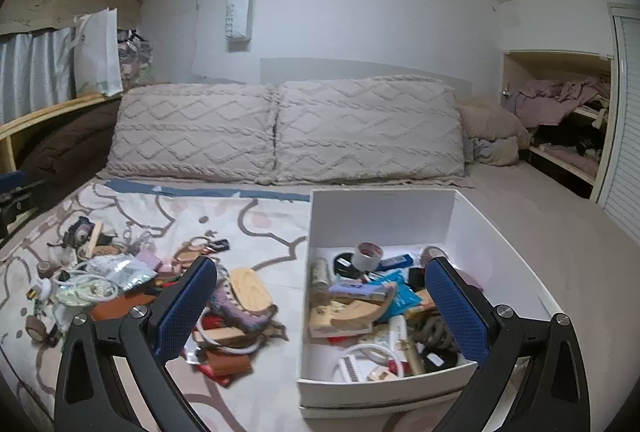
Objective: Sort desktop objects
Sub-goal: 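Move both tools away from the box toward the scattered items, then lower the left tool over the brown bandage roll while the right tool approaches the white J-KING lighter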
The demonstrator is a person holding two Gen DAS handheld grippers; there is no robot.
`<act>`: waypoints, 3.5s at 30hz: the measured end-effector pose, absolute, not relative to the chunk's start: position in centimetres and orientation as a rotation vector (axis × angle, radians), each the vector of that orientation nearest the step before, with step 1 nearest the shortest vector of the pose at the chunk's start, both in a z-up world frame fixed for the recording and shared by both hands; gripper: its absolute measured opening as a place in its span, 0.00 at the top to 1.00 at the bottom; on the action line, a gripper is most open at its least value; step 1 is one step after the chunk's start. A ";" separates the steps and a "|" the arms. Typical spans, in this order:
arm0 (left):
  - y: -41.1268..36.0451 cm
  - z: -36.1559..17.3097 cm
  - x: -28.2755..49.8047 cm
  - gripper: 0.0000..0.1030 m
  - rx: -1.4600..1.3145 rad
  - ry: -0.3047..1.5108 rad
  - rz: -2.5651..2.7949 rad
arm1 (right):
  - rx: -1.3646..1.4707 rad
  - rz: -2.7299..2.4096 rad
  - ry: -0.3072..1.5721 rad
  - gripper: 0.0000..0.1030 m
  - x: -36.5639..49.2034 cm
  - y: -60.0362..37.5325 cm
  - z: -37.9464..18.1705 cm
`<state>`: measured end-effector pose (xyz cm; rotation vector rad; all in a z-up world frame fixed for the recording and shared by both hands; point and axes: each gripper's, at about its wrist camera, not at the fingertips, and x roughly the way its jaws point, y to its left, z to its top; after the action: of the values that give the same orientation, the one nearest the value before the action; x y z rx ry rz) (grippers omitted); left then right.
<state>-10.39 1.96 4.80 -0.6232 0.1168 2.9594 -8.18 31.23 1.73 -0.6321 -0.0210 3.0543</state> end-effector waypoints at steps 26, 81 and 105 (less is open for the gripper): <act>-4.3 4.0 -8.5 0.00 -0.615 0.032 3.033 | -0.519 3.189 -0.031 0.00 -7.0 26.1 2.2; -13.5 -10.4 -9.1 0.00 -1.293 -0.867 2.567 | -1.768 3.341 0.051 0.00 -12.6 14.7 -13.4; -12.2 -10.7 -8.7 0.00 -1.298 -0.842 2.407 | -1.836 3.411 -0.049 0.00 -12.8 12.5 -14.1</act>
<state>-8.67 -12.18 -10.67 -1.2978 -0.8420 2.4075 -12.82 12.51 -14.13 -1.8362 -0.0488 3.4105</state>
